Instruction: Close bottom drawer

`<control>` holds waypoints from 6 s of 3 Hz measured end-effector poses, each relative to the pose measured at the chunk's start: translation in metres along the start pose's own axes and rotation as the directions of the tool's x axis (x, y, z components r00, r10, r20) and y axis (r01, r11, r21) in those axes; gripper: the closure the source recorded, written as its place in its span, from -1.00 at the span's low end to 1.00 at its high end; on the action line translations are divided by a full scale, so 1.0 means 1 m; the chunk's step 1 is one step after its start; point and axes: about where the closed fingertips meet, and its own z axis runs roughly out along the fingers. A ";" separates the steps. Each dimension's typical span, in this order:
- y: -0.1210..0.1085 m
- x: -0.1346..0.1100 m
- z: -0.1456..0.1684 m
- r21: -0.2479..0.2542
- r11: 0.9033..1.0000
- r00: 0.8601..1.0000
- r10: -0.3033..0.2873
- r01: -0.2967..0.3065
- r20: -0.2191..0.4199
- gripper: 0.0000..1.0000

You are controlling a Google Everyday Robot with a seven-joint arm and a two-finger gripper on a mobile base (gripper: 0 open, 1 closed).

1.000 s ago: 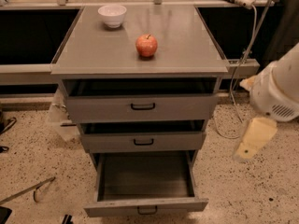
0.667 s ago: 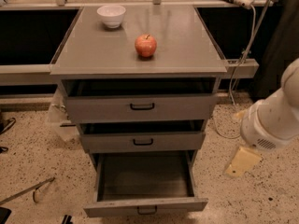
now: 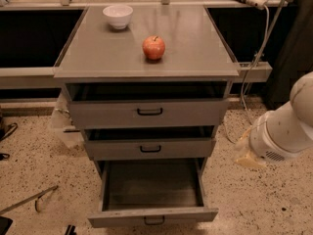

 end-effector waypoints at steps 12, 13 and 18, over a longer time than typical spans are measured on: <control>0.200 0.002 0.549 -0.408 0.872 0.796 0.441 -0.270 0.415 1.00; 0.200 0.002 0.549 -0.408 0.872 0.796 0.441 -0.270 0.415 1.00; 0.128 -0.017 0.600 -0.350 0.885 0.740 0.452 -0.306 0.497 1.00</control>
Offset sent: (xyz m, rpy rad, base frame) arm -0.0234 0.0282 -0.1065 0.2661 0.0032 -0.1474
